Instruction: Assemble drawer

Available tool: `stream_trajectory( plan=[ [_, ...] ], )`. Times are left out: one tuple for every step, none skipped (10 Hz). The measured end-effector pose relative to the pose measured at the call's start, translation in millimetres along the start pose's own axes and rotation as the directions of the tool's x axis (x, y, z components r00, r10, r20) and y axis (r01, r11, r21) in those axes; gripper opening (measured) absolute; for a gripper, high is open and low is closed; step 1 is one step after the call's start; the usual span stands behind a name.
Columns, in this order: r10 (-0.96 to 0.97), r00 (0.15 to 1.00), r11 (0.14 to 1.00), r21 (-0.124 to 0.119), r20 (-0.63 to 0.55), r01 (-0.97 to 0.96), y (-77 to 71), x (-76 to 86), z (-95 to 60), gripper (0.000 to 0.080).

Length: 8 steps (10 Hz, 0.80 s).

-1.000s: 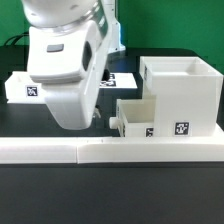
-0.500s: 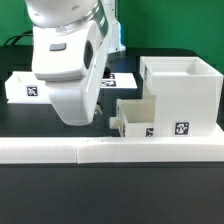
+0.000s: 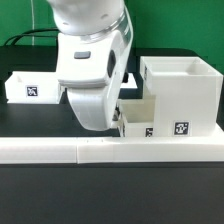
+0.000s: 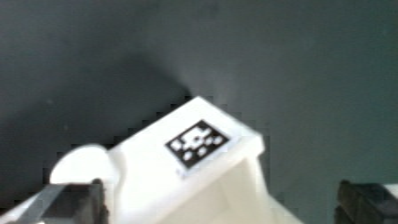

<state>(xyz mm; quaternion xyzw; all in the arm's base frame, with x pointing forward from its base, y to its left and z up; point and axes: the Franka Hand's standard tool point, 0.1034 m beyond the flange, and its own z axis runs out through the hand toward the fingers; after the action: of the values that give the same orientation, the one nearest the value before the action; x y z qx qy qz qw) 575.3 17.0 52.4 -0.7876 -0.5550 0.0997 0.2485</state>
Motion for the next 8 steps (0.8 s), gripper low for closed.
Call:
stream_trajectory(
  plan=[
    [0.009, 1.0, 1.0, -0.001, 0.003, -0.009, -0.4, 4.9, 0.7, 0.0649],
    [0.016, 1.0, 1.0, -0.001, 0.007, -0.016, -1.3, 9.9, 2.0, 0.0649],
    [0.013, 1.0, 1.0, -0.002, 0.009, -0.013, -1.6, 12.8, 2.1, 0.0649],
    [0.011, 1.0, 1.0, -0.003, 0.01, -0.011, -1.6, 14.0, 1.9, 0.0649],
    [0.012, 1.0, 1.0, -0.003, 0.01, -0.012, -1.7, 14.5, 1.8, 0.0649],
    [0.016, 1.0, 1.0, -0.004, 0.012, -0.016, -1.6, 14.8, 1.5, 0.0649],
    [0.017, 1.0, 1.0, -0.004, 0.023, -0.017, -1.4, 14.9, 1.4, 0.0649],
    [0.003, 1.0, 1.0, 0.007, 0.031, -0.003, -0.6, 14.9, 1.6, 0.0649]
  ],
)
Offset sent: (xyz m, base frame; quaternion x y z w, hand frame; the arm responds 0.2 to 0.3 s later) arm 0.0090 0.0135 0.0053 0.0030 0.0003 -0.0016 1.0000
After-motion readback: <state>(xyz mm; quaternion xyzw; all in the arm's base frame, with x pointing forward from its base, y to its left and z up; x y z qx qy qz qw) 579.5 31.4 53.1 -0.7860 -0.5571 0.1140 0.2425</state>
